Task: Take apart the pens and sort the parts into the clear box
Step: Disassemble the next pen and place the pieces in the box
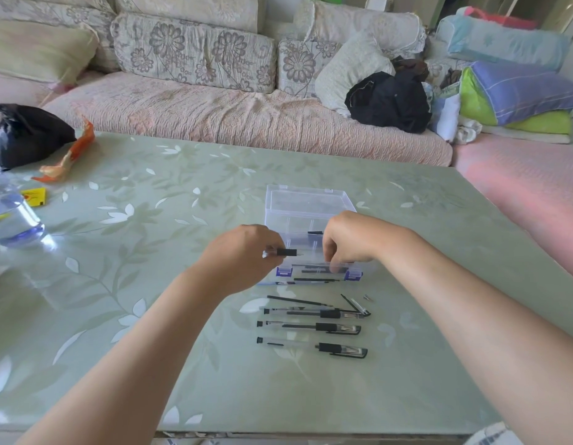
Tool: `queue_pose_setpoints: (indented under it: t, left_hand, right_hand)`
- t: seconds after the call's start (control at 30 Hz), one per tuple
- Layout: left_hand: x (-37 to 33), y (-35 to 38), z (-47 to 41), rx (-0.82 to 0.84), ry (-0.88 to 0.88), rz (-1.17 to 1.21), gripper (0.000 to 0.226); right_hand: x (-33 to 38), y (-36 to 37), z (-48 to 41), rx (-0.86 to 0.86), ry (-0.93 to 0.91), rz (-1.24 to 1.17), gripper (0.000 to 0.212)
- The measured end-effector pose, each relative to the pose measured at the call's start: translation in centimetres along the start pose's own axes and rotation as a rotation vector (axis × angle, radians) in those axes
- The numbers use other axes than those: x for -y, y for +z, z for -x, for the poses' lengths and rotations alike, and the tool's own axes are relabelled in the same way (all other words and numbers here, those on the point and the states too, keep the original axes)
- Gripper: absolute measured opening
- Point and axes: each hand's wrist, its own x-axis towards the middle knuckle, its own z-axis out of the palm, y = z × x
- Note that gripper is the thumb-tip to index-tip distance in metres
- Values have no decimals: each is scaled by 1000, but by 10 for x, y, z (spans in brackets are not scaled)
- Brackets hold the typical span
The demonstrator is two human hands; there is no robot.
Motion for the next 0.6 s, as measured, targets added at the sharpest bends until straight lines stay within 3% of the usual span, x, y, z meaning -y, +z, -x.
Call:
queue_pose_setpoints:
  t: [0.23, 0.6]
  left_hand:
    - [0, -1, 3, -14, -13, -20, 11]
    - [-1, -1, 5, 1, -41, -23, 9]
  right_hand:
    - [-2, 8, -3, -109, -14, 112, 11]
    - [1, 10, -9, -18, 49, 232, 11]
